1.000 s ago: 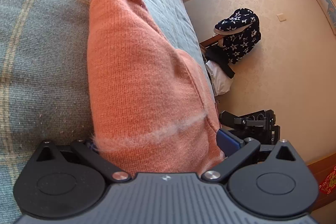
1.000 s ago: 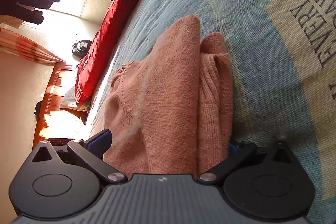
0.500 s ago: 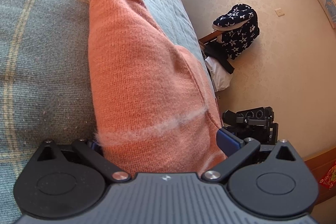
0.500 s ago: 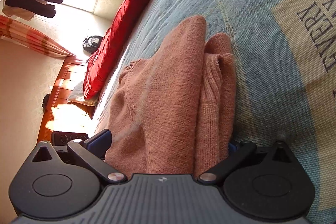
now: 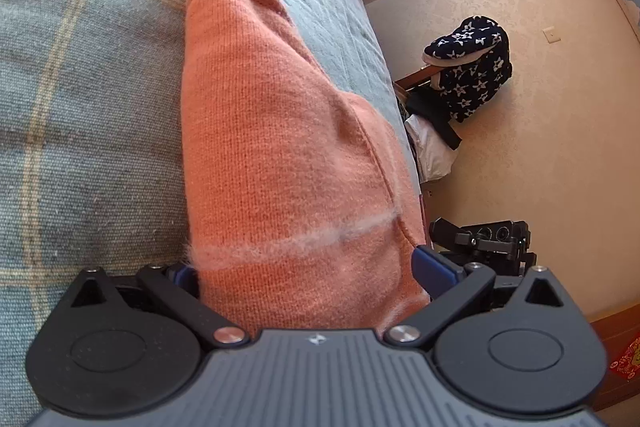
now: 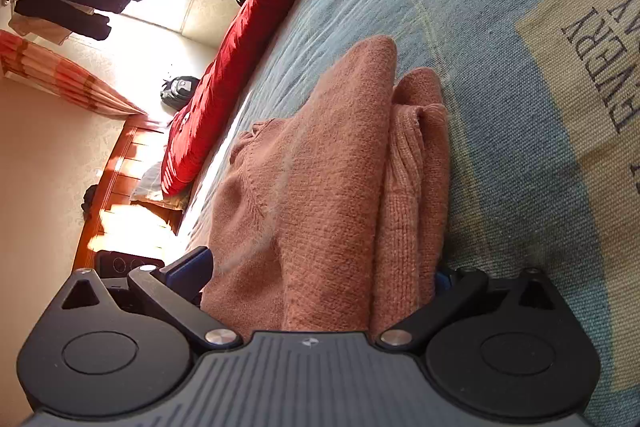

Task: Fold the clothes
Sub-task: 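Hold the sweater's end gripped in both tools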

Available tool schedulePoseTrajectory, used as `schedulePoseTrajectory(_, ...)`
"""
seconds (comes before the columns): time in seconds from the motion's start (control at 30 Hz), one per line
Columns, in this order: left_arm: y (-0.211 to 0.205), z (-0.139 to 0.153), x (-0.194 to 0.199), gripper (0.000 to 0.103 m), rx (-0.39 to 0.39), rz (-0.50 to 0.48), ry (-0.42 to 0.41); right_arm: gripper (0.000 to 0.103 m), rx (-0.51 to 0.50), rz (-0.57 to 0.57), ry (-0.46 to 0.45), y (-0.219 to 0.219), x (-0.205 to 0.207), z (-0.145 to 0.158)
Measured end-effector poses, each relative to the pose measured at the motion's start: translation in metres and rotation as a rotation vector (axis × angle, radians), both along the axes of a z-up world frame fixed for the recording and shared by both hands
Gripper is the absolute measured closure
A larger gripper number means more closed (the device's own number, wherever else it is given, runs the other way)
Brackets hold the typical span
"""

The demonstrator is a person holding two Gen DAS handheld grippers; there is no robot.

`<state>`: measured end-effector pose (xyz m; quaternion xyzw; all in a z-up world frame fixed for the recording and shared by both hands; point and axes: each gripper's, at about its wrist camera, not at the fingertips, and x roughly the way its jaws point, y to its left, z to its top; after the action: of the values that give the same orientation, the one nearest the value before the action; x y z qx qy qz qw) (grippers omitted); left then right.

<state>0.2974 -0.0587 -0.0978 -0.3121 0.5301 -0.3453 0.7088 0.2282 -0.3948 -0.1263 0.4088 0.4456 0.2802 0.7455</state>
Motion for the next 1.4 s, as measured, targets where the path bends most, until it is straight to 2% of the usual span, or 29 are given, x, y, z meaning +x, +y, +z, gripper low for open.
schedulePoseTrajectory(0.13, -0.003, 0.006, -0.001, 0.004, 0.027, 0.014, 0.0, 0.0, -0.041, -0.009, 0.0, 0.009, -0.001, 0.012)
schedulePoseTrajectory(0.23, -0.006, 0.015, -0.005, 0.004, 0.051, 0.008, -0.032, 0.0, -0.05, 0.001, -0.041, 0.016, -0.006, 0.029)
schedulePoseTrajectory(0.37, -0.006, 0.023, -0.007, 0.004, 0.038, 0.01, -0.057, 0.0, -0.085, 0.027, -0.084, 0.023, -0.009, 0.045)
schedulePoseTrajectory(0.5, 0.0, 0.011, -0.004, 0.004, 0.043, 0.021, -0.039, 0.0, -0.14, 0.033, -0.041, 0.023, -0.003, 0.031)
schedulePoseTrajectory(0.6, 0.01, 0.001, -0.003, 0.004, 0.014, 0.036, -0.024, 0.0, -0.113, 0.026, 0.008, 0.008, 0.001, 0.012)
schedulePoseTrajectory(0.7, 0.012, -0.005, 0.002, 0.004, -0.016, 0.043, -0.008, 0.0, -0.019, 0.0, 0.005, -0.005, 0.002, 0.001)
schedulePoseTrajectory(0.8, -0.002, -0.007, 0.009, 0.003, -0.025, 0.043, -0.004, 0.0, -0.004, 0.001, -0.012, 0.004, 0.015, -0.002)
schedulePoseTrajectory(0.93, -0.013, 0.003, 0.005, 0.002, 0.024, 0.004, -0.026, 0.0, -0.018, 0.049, 0.007, 0.016, 0.021, 0.006)
schedulePoseTrajectory(1.1, 0.002, 0.007, -0.002, 0.003, -0.029, 0.029, -0.008, 0.0, 0.043, 0.052, -0.004, 0.012, 0.009, 0.017)
schedulePoseTrajectory(1.4, 0.015, 0.025, -0.009, 0.003, -0.035, 0.043, -0.042, 0.0, 0.016, 0.07, -0.03, 0.029, 0.001, 0.049)
